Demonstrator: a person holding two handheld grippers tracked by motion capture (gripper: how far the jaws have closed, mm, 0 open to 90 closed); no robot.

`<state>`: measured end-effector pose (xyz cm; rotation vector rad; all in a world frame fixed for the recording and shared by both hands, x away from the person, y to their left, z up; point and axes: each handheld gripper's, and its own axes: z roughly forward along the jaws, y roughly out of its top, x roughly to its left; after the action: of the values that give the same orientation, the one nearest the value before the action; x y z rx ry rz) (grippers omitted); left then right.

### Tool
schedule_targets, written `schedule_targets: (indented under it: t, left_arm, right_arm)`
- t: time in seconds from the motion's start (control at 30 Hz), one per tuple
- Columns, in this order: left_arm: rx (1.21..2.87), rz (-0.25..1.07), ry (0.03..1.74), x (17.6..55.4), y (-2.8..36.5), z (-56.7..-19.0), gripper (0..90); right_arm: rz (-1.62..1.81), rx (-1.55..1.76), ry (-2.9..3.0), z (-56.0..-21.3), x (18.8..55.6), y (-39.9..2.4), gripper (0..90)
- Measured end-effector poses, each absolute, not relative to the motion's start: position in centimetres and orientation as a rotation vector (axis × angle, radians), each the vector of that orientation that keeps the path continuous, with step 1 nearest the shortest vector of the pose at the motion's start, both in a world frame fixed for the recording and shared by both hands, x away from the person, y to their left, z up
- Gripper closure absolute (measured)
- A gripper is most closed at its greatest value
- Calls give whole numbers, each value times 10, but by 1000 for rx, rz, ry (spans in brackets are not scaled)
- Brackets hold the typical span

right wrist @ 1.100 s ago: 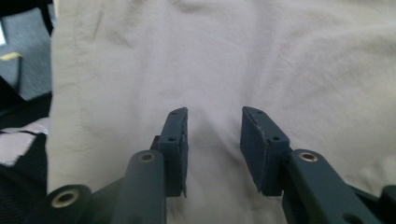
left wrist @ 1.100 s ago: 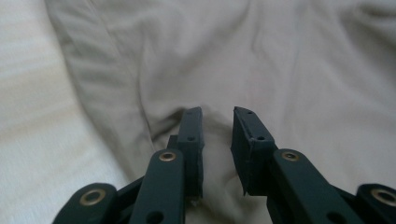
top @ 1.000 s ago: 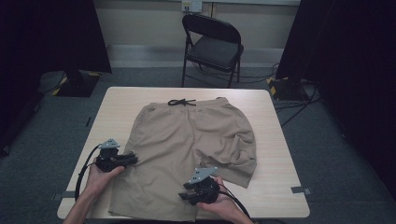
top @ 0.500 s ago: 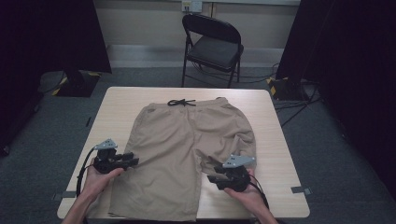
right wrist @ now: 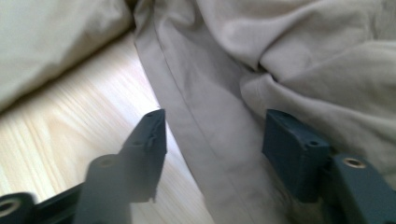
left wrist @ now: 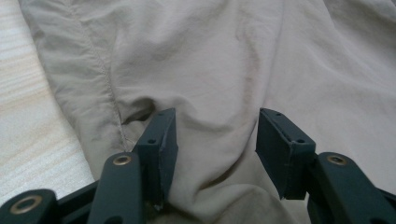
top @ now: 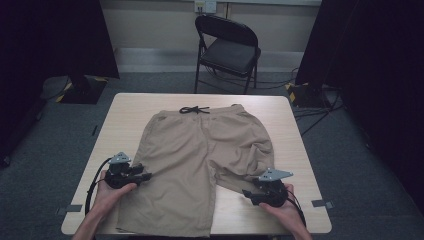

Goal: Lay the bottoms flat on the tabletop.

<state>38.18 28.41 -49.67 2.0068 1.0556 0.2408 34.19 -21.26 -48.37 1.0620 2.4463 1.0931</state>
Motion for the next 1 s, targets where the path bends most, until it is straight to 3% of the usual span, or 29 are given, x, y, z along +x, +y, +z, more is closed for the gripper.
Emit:
schedule_targets:
  t: [0.4,0.67,0.7,0.77,0.8,0.87,1.0]
  left_arm:
    - [1983,253,1034,380,286,-500,469]
    - [1972,243,1035,380,287,-501,469]
    - [1970,239,1031,381,288,-501,469]
    - [1970,243,1029,381,287,-501,469]
    - [1970,243,1029,381,287,-501,469]
    - [1976,252,1024,380,287,-501,468]
    - [1971,250,1025,380,287,-501,468]
  right_arm:
    - [1115,1188,2333,-477,347,-245,377]
    - [974,1134,2388,-490,345,-234,417]
    - [963,1139,2388,-489,344,-233,454]
    - [986,1108,2399,-489,343,-230,620]
    - [986,1108,2399,-489,343,-230,620]
    - [1021,1088,2416,-489,342,-224,820]
    - [1071,1107,2432,-487,345,-221,857]
